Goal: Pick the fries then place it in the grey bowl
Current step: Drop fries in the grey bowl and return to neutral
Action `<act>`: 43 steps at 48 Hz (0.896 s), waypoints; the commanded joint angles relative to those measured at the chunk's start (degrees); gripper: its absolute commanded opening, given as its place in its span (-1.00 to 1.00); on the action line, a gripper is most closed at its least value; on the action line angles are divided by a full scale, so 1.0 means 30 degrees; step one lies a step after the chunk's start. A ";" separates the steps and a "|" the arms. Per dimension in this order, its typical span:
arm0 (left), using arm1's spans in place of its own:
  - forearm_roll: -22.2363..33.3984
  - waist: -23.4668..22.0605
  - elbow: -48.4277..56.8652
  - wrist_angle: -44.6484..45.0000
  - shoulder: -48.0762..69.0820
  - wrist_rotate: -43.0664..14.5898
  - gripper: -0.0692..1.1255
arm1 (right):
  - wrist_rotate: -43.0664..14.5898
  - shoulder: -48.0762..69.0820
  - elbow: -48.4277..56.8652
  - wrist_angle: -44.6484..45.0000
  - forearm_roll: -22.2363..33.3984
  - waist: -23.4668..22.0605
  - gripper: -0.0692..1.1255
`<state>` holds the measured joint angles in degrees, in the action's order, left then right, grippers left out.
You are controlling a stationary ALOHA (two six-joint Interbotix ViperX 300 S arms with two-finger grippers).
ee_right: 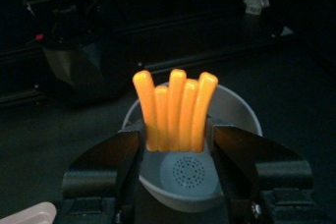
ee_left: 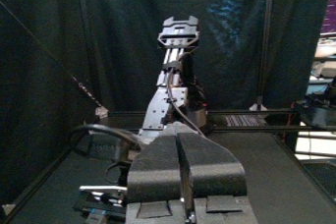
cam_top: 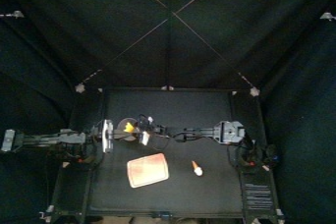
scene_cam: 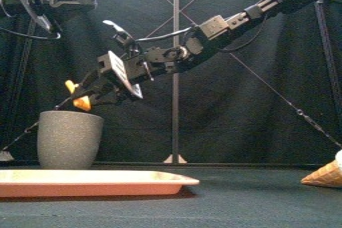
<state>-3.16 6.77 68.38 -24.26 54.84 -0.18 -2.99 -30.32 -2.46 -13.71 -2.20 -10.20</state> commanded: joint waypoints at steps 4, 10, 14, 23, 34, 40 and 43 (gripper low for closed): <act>0.0000 0.0029 -0.0234 -0.0176 -0.0088 0.0000 -0.90 | 0.0117 0.0645 -0.0498 0.0264 -0.0029 -0.0146 0.59; 0.0205 0.0029 -0.0322 -0.0176 -0.0088 0.0088 -0.90 | 0.0146 0.0645 -0.0498 0.0234 -0.0059 -0.0176 0.68; 0.0293 0.0029 -0.0322 -0.0176 -0.0088 0.0059 -0.90 | 0.0146 0.0703 -0.0586 0.0264 -0.0029 -0.0293 0.69; 0.0293 0.0059 -0.0293 -0.0176 -0.0088 0.0000 -0.90 | 0.0176 0.1699 0.0322 0.0439 0.0059 -0.0352 0.69; 0.0322 0.0088 -0.0088 -0.0117 -0.0088 0.0000 -0.90 | 0.0176 0.6445 0.5977 -0.0674 0.0820 -0.0381 0.69; 0.0293 0.0176 0.0146 0.0029 -0.0088 0.0000 -0.90 | 0.0205 0.9111 0.9492 -0.3223 0.0879 -0.0352 0.69; 0.0293 0.0264 0.0439 0.0117 -0.0088 -0.0029 -0.90 | 0.0205 1.0049 1.0898 -0.4600 0.0879 -0.0352 0.69</act>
<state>-2.20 7.12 69.87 -23.99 54.84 -0.09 -2.37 -5.89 25.93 -22.76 0.35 -11.07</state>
